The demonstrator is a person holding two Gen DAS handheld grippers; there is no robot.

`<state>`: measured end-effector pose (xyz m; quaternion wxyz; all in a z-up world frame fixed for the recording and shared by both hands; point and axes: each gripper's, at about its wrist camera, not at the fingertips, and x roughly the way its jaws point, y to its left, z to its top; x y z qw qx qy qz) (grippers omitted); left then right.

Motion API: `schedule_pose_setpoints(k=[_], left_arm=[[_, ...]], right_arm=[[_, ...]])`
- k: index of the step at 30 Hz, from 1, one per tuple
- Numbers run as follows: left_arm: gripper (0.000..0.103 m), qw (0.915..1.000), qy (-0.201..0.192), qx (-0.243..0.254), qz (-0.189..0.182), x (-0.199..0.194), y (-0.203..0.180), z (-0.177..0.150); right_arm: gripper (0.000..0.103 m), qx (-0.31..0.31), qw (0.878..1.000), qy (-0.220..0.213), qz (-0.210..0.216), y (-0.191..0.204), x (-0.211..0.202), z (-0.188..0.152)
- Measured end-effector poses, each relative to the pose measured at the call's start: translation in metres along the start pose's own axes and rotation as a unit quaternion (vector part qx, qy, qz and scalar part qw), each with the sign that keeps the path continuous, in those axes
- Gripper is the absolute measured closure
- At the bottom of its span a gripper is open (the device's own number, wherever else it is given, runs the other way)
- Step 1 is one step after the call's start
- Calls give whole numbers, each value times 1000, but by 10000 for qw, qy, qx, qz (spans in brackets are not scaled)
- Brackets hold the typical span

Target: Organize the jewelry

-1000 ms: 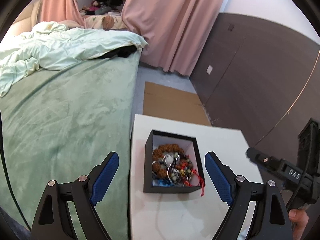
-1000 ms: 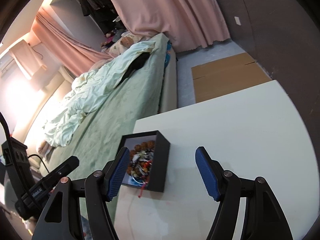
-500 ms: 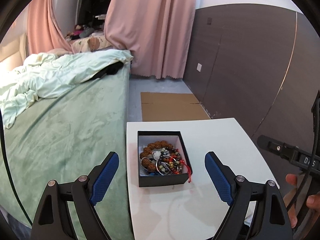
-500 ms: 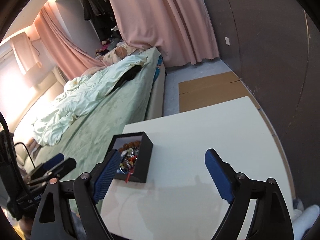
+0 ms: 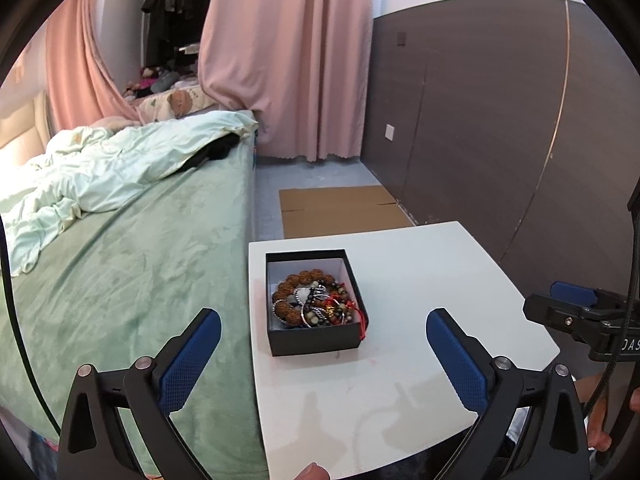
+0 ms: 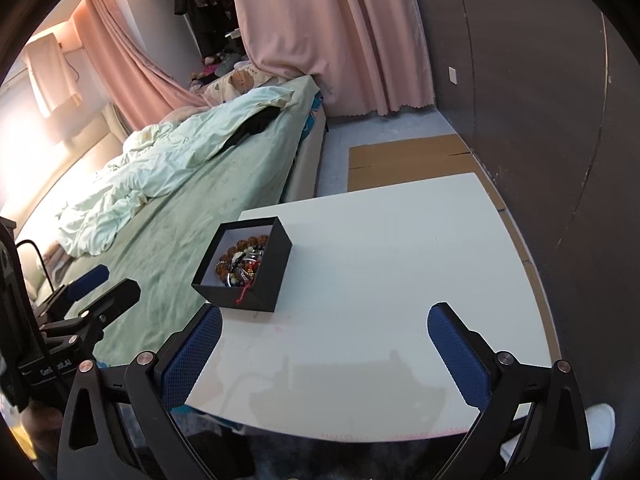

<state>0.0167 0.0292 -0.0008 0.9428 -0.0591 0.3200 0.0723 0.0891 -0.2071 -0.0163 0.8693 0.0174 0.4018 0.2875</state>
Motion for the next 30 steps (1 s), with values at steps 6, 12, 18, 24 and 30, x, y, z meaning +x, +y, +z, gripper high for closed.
schedule_pose_setpoints(k=[6,12,18,24,30], left_arm=[[1,9999,82,-15,-149,0,-3,-3],[0,9999,48,36,-135,-2,-6,-3],[1,9999,29,69,-110,-3,-6,-3],[1,9999,42,28,-114,-3,-5,-3],[1,9999,93,37,-137,0,-7,-4]], right_arm=[[0,-24,10000,44,-32,-1,-1,-1],[0,25,10000,12,-1,0,-2,-1],[0,41,10000,-52,10,-2,-4,1],[0,49,10000,-80,-19,-5,-7,1],[0,49,10000,-71,-29,-7,-8,1]])
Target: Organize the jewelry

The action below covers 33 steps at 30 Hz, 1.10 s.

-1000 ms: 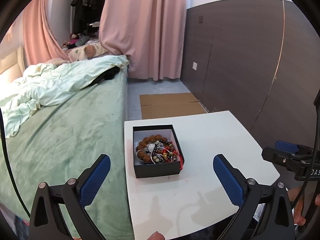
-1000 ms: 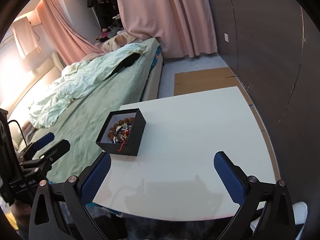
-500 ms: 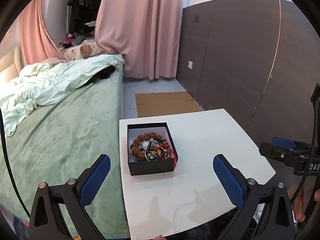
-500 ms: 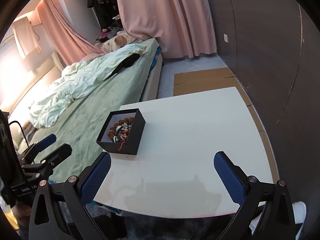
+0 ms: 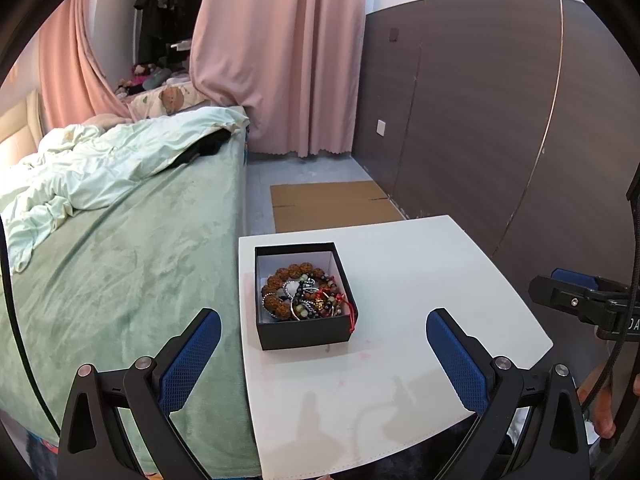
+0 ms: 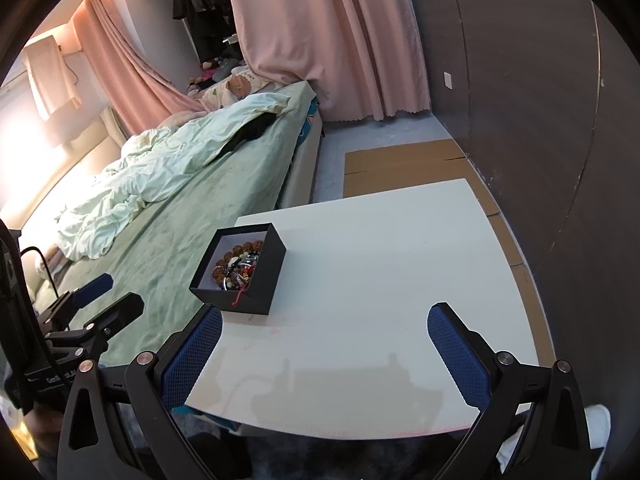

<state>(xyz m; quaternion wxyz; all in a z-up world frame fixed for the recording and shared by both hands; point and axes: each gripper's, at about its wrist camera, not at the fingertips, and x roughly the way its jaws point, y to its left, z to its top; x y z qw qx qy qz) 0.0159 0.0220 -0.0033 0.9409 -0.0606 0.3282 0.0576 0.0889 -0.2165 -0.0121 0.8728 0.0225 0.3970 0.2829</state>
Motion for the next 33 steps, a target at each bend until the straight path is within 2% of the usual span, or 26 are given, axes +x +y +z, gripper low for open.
schedule_pose_setpoints(k=[33], left_arm=[[1,10000,-29,15,-44,1,-1,-2]], right_arm=[[0,-115,9999,14,27,-2,-2,-3]])
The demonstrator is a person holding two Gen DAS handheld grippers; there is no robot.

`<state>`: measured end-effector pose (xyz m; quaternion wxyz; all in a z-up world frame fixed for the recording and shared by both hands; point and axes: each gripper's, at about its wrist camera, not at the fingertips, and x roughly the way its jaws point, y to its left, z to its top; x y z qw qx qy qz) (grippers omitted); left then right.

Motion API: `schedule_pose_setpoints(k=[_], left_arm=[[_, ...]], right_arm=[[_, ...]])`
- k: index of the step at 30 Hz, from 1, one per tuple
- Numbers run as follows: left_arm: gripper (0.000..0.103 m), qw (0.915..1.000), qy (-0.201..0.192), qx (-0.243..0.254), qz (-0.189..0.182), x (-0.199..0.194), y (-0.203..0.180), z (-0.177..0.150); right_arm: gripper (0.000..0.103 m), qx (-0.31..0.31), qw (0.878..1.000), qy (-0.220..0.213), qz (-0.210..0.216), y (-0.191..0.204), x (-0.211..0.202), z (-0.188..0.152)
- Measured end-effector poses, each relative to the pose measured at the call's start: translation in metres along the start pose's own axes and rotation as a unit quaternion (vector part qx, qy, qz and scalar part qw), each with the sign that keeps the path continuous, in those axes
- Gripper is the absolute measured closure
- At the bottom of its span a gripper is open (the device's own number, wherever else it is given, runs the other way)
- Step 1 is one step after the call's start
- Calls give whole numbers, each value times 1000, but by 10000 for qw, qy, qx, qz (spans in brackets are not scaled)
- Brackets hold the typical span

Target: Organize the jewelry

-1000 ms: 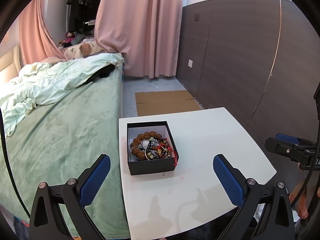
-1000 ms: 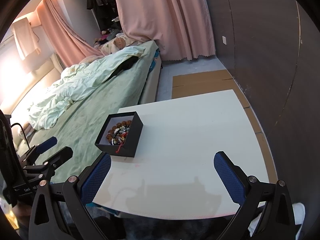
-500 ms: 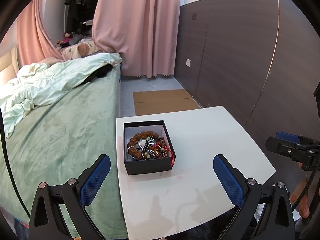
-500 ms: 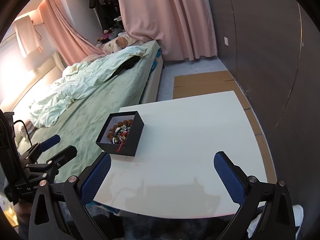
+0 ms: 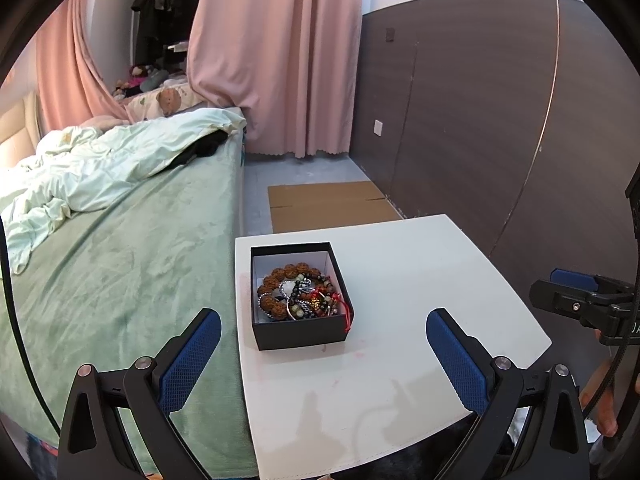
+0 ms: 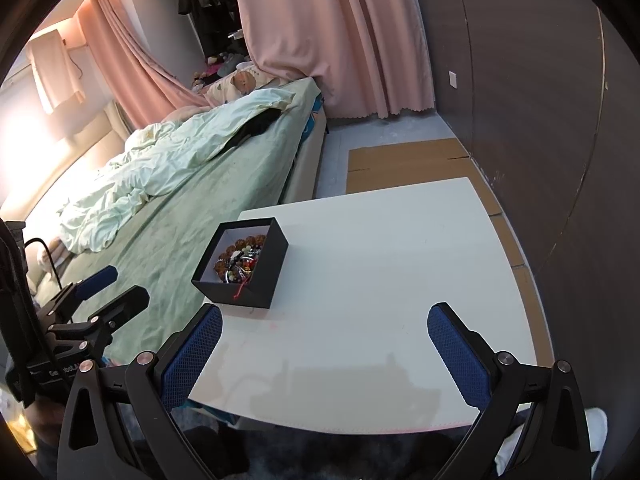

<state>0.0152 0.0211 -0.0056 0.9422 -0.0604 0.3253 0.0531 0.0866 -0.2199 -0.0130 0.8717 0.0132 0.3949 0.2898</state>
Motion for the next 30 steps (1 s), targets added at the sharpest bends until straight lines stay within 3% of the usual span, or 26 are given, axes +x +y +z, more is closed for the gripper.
schedule_pose_setpoints(k=[30], left_arm=[[1,9998,-181,22,-50,-3,-5,7]], right_arm=[[0,38,10000,18,53,3,-1,-4]])
